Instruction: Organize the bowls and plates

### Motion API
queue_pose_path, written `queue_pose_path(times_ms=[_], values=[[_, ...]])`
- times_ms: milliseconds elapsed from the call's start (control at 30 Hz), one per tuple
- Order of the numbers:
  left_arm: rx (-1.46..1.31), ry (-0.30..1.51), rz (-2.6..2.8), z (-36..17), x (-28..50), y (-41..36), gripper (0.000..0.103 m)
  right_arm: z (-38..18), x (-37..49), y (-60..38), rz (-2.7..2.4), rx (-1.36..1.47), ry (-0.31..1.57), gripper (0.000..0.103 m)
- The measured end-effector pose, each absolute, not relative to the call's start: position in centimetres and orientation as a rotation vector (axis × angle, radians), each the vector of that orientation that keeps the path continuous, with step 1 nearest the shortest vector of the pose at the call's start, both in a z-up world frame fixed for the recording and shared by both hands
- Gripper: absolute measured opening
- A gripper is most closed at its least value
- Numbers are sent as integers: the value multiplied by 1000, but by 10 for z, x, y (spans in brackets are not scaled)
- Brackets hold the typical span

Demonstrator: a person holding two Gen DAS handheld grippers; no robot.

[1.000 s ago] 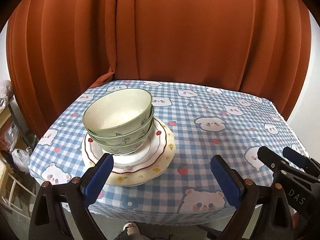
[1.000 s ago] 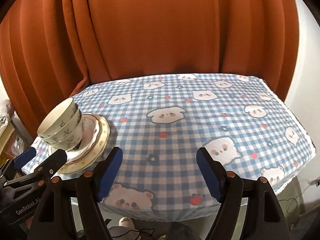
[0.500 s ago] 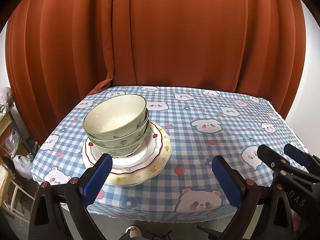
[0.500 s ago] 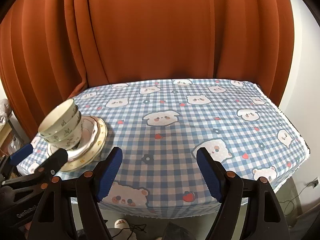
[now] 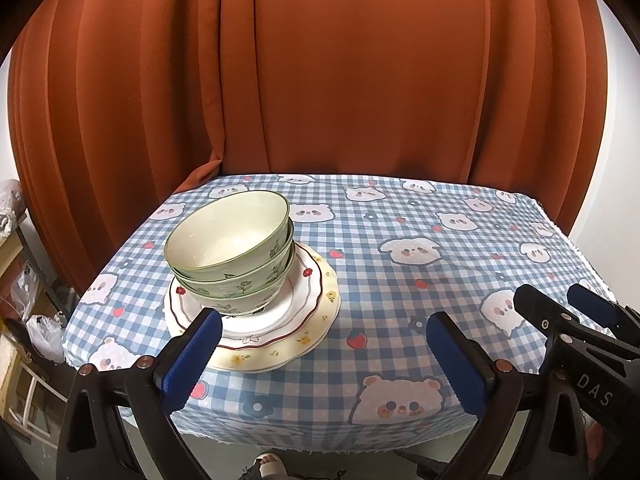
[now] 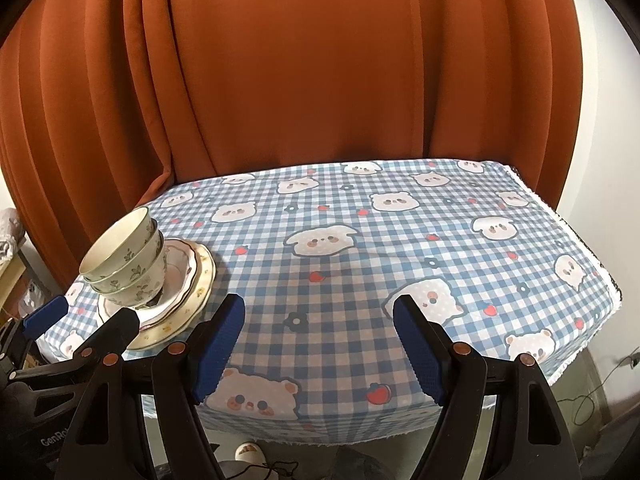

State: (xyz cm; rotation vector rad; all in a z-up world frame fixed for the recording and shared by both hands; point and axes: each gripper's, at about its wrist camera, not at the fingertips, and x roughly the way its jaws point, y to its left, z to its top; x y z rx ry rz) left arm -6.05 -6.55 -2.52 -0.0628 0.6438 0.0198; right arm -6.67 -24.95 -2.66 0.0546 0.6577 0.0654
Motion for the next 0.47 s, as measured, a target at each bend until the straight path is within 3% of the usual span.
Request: queue_pose_path(times_ms=[467], values=[[-60,654,14,-25,-57,-69,103,-27,-68,-252,63,52,662,79]])
